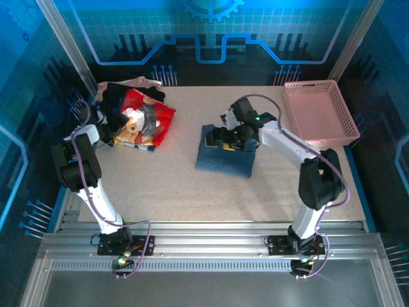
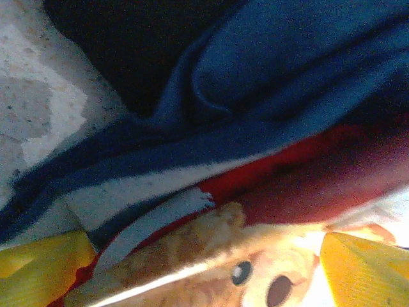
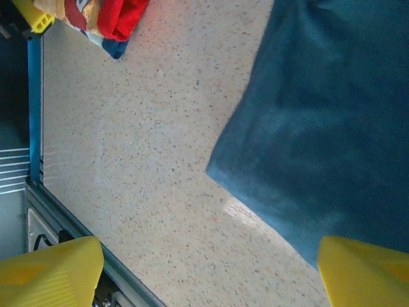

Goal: Fold and stack the t-shirts

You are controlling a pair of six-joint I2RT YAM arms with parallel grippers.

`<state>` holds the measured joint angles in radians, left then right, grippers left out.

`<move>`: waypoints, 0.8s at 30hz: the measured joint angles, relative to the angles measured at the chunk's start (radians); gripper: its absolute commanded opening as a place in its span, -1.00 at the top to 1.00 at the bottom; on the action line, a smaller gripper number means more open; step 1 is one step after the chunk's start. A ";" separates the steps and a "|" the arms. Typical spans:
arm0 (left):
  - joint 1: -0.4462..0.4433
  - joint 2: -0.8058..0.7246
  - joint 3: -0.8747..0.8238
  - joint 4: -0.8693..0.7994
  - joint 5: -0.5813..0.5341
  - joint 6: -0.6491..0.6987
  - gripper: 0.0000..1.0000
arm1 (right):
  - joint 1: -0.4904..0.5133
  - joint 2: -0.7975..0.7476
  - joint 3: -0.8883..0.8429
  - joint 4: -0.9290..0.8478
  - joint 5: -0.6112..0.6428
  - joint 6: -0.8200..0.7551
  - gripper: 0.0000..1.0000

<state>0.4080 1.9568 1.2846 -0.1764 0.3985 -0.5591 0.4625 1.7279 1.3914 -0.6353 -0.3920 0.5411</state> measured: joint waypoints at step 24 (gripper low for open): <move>-0.267 -0.580 -0.151 -0.420 -0.388 0.115 -0.88 | -0.322 -0.154 -0.269 -0.074 -0.021 -0.106 -0.76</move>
<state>0.1413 1.3766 1.1339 -0.5968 0.0101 -0.4438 0.1406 1.5742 1.1225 -0.7097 -0.4129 0.4355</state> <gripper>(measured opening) 0.941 0.880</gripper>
